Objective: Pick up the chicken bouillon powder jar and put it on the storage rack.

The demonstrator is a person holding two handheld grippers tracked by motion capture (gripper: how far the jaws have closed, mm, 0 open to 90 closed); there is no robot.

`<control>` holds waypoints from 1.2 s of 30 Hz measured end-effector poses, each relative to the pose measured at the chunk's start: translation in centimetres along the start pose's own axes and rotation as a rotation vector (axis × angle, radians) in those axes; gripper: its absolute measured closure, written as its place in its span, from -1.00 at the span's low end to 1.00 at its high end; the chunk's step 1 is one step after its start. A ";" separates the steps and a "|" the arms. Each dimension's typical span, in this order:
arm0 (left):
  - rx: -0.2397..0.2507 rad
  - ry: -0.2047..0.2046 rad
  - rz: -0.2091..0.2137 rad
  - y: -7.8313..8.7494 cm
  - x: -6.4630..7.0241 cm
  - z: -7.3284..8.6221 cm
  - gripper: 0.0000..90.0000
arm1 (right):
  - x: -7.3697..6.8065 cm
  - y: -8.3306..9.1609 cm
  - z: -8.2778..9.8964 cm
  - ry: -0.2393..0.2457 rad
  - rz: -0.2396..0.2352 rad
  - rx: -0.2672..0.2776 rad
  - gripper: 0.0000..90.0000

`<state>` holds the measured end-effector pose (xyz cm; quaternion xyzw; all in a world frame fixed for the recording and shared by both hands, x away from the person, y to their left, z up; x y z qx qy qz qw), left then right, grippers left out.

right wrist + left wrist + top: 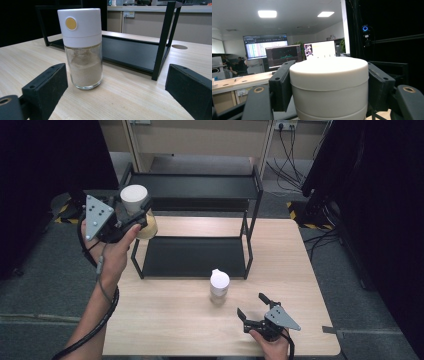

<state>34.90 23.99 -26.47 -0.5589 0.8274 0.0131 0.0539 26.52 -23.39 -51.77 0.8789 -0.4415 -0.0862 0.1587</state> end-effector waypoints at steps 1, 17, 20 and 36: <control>0.000 0.002 -0.002 -0.1 -0.1 0.0 -0.28 | 0.0 0.0 0.0 0.000 0.000 0.000 -0.90; -0.011 0.004 -0.033 -1.3 -1.0 -0.9 -0.28 | 0.0 0.0 0.0 0.001 0.000 0.001 -0.90; -0.004 0.008 -0.036 -1.5 -1.1 -1.3 -0.28 | 0.0 0.0 0.0 0.000 0.000 -0.001 -0.90; 0.000 0.002 -0.041 -2.7 -1.3 -3.3 -0.28 | 0.0 0.0 0.0 -0.001 -0.001 0.002 -0.90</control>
Point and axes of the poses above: each handheld gripper's, and its own axes: y roughly backward along the jaws, z roughly out of its underside, x roughly to its right, the point moved 9 cm from there along -y, roughly forward along the jaws, and after that the axes turned 11 degrees about -x, right-handed, at the moved point
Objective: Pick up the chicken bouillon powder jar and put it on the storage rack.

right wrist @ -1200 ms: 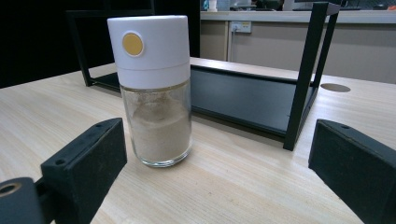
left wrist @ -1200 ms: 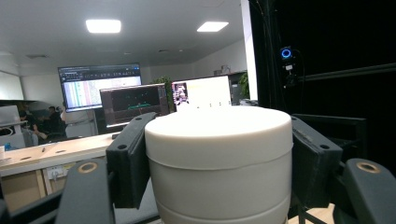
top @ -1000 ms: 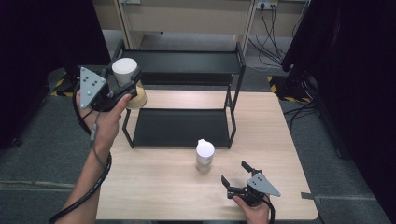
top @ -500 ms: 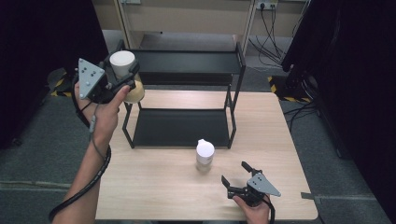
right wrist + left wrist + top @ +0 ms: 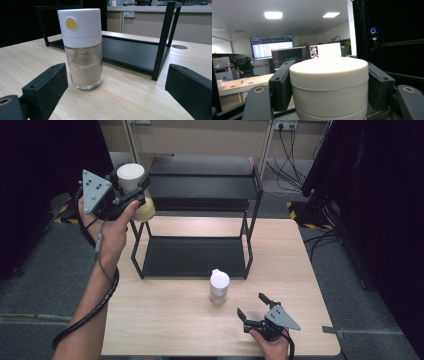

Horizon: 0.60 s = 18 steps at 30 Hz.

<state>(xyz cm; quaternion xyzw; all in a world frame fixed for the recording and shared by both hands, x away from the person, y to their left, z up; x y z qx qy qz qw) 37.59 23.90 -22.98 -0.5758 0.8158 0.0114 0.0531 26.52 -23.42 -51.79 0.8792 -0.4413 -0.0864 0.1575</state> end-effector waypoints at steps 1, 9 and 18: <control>0.000 0.001 -0.002 -0.1 0.0 -0.1 -0.28 | 0.0 0.0 0.0 0.000 0.000 0.000 -0.90; -0.004 0.022 -0.010 -0.8 -0.1 -0.5 -0.28 | 0.0 0.0 0.0 -0.002 0.000 0.002 -0.90; -0.002 0.003 -0.023 -1.9 -0.5 -1.1 -0.28 | 0.0 0.0 0.0 0.001 -0.001 0.002 -0.90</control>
Point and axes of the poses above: each handheld gripper's, and its own axes: y roughly backward along the jaws, z roughly out of its underside, x roughly to its right, the point moved 9 cm from there along -y, roughly forward along the jaws, and after that the axes turned 11 degrees about -x, right-handed, at the moved point
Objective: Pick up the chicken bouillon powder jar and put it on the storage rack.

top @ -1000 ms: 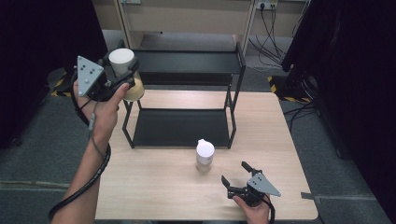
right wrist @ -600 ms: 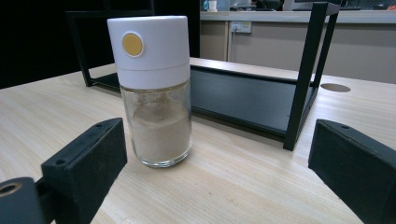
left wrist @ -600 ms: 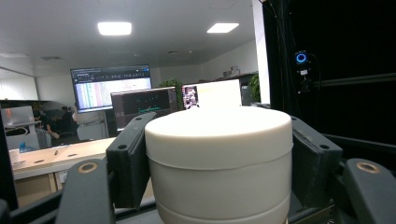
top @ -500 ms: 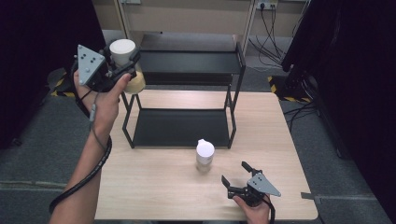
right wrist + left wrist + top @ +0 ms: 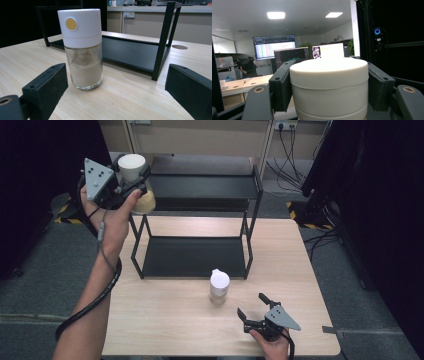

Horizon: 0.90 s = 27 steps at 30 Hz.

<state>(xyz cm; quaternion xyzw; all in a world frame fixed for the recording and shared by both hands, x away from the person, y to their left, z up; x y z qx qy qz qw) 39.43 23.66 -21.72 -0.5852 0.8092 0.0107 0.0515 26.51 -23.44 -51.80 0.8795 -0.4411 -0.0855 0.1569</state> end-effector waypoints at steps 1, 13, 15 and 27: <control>0.001 0.001 -0.001 -0.1 0.0 0.0 -0.28 | 0.0 0.0 0.0 0.000 0.000 0.000 -0.90; -0.008 0.004 -0.016 -1.5 -0.5 -0.6 -0.28 | 0.0 0.0 0.0 0.000 -0.002 0.000 -0.90; -0.009 0.007 -0.016 -1.8 -0.8 -0.8 -0.28 | 0.0 0.0 0.0 0.000 -0.001 0.000 -0.90; -0.034 0.014 -0.045 -3.4 -1.6 -0.8 -0.28 | 0.0 0.0 0.0 0.001 0.000 0.002 -0.90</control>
Point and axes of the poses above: each handheld gripper's, and its own axes: y roughly backward along the jaws, z roughly out of its underside, x roughly to its right, the point moved 9 cm from there along -y, roughly forward along the jaws, and after that the axes turned 11 degrees about -x, right-handed, at the moved point
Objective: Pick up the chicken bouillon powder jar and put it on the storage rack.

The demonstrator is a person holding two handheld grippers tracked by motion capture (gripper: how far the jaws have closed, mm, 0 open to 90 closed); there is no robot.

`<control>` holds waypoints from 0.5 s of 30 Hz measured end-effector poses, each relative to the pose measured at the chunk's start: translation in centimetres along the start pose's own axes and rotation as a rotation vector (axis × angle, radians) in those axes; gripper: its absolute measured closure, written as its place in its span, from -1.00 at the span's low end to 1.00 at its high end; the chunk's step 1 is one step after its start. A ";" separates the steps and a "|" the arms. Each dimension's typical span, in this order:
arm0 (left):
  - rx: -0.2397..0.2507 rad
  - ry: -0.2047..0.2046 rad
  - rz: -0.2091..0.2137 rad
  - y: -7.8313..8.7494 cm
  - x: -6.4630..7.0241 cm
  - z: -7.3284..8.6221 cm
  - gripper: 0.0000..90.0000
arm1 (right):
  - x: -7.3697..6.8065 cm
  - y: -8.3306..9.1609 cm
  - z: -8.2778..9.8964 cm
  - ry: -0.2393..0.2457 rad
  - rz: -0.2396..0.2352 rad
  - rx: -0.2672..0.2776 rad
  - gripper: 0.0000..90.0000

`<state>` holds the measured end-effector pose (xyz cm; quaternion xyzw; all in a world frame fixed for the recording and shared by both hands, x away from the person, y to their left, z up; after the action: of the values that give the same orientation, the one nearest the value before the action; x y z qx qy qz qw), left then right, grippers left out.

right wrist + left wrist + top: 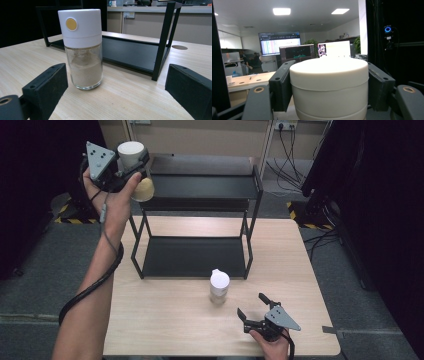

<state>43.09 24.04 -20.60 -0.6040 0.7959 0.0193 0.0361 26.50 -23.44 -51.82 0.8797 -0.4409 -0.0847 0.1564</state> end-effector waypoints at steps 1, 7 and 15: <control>-0.003 0.001 -0.001 -0.1 0.0 0.0 -0.28 | 0.0 0.0 0.0 0.000 0.000 0.000 -0.90; -0.006 0.005 -0.009 -0.8 -0.4 0.1 -0.28 | 0.0 0.0 0.0 -0.001 -0.001 0.002 -0.90; -0.013 0.001 -0.014 -1.7 -0.7 -0.1 -0.28 | 0.0 0.0 0.0 -0.002 -0.001 0.002 -0.90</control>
<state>44.93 24.19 -20.43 -0.6096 0.7917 0.0239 0.0319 26.50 -23.46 -51.83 0.8800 -0.4406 -0.0853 0.1553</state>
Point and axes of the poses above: each handheld gripper's, and its own axes: y roughly backward along the jaws, z roughly out of its underside, x roughly to its right, the point moved 9 cm from there along -y, roughly forward along the jaws, and after that the axes turned 11 degrees about -x, right-handed, at the moved point
